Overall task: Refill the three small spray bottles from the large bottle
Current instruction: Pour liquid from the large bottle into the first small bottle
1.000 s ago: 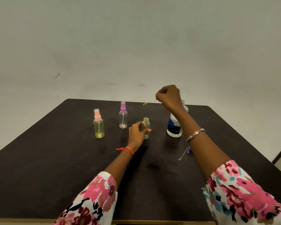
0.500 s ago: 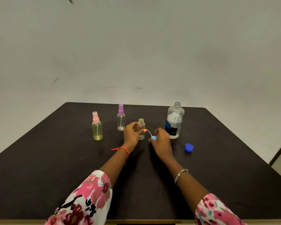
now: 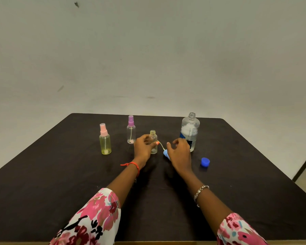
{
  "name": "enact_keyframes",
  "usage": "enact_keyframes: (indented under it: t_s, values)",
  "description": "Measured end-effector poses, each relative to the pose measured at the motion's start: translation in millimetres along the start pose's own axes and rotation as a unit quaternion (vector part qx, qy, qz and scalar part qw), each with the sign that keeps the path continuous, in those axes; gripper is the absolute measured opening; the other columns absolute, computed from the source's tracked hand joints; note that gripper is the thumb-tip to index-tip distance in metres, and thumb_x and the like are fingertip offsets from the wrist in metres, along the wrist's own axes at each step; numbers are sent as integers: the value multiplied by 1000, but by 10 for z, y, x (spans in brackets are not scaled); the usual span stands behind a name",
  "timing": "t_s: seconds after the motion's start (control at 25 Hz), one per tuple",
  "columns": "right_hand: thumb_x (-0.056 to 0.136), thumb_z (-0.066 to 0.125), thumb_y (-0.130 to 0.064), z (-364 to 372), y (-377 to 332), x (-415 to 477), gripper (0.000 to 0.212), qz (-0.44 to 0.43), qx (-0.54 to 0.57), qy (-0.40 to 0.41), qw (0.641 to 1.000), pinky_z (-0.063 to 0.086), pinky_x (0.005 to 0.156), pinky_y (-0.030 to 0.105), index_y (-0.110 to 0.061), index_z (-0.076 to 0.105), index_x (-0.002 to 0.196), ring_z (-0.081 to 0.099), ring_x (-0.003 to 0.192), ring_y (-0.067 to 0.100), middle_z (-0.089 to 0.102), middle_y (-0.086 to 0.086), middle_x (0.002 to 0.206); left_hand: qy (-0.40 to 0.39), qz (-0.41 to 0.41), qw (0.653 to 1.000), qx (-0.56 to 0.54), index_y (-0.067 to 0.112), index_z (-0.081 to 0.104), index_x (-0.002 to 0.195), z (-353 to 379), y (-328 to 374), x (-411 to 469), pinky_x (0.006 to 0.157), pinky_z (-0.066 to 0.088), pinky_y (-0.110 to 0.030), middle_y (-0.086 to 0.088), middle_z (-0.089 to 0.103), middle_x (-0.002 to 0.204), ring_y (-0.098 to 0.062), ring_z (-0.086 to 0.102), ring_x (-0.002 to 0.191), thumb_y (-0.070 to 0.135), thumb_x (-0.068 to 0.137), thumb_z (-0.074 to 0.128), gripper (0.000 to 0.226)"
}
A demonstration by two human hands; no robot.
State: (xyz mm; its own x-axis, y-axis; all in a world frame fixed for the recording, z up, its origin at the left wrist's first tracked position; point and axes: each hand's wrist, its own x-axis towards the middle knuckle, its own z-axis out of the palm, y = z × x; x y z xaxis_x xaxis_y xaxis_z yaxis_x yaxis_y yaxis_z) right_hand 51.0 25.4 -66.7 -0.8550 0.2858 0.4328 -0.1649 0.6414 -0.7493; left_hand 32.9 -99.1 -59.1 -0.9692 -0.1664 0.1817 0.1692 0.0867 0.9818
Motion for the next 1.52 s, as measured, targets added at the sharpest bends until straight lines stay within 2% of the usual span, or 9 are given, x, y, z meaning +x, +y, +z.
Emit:
enact_keyframes:
  t_s: [0.08, 0.2, 0.28, 0.36, 0.48, 0.64, 0.72, 1.08, 1.52]
  values:
    - [81, 63, -17, -108, -30, 96, 19, -7, 30, 117, 993, 33, 66, 25, -5, 51, 88, 53, 89, 27, 53, 12, 94, 3, 1, 1000, -2, 2, 60, 102, 10, 2, 12, 78, 46, -23, -6, 62, 98, -15, 58, 92, 3, 75, 70, 29]
    - [70, 76, -19, -278, -34, 329, 50, 5, 59, 221, 974, 40, 79, 32, 0, 45, 105, 45, 105, 31, 48, 18, 112, 7, 0, 1000, -5, 3, 60, 101, 26, 13, 41, 70, 46, -15, -7, 63, 97, -14, 59, 89, 6, 75, 70, 28]
    - [63, 83, -25, -339, -11, 475, 83, 63, 83, 187, 977, 38, 99, 44, -2, 35, 127, 36, 123, 31, 38, 18, 132, 8, 3, 1000, -3, 5, 60, 100, 34, 30, 62, 66, 45, -11, -4, 63, 96, -13, 59, 88, 8, 76, 70, 27]
    - [61, 84, -29, -346, 53, 593, 99, 114, 98, 121, 981, 30, 108, 49, -7, 25, 138, 29, 133, 29, 31, 15, 143, 7, 7, 1000, 3, 6, 60, 100, 40, 44, 82, 65, 45, -11, -3, 62, 96, -13, 59, 88, 9, 76, 70, 26]
    - [64, 83, -24, -353, 117, 707, 80, 133, 139, 34, 981, 41, 101, 44, -7, 41, 129, 46, 122, 30, 49, 13, 133, 0, 18, 1000, -13, 13, 60, 94, 50, 99, 80, 62, 47, -8, -1, 63, 93, -13, 60, 87, 7, 77, 69, 20]
    - [58, 85, -15, -429, 63, 701, 64, 94, 145, 31, 985, 49, 82, 32, -5, 55, 114, 55, 101, 22, 61, 13, 115, 3, 17, 999, -32, 4, 52, 117, 37, 204, 74, 81, 50, -26, -8, 63, 103, -19, 60, 97, 5, 74, 71, 47]
    - [57, 85, -14, -457, 2, 675, 60, 48, 124, 28, 991, 46, 78, 29, -6, 57, 109, 55, 95, 19, 63, 12, 110, 18, 22, 999, -36, 4, 52, 110, 13, 257, 66, 77, 51, -26, -16, 63, 106, -20, 60, 94, 5, 72, 74, 44]
    - [57, 79, -11, -696, -518, 635, 75, -121, 3, -23, 992, 42, 95, 51, -17, 50, 125, 54, 107, 30, 56, 12, 117, 19, 64, 997, -32, -1, 59, 107, -141, 577, -22, 67, 52, -14, -16, 67, 103, -16, 63, 90, 7, 68, 77, 44]
    - [56, 77, -10, -833, -842, 632, 74, -207, -86, -46, 973, 30, 95, 39, -19, 52, 125, 51, 105, 27, 54, 9, 114, 17, 72, 997, -27, 0, 60, 107, -256, 801, -156, 58, 50, -6, -13, 66, 98, -13, 61, 82, 6, 66, 78, 45]
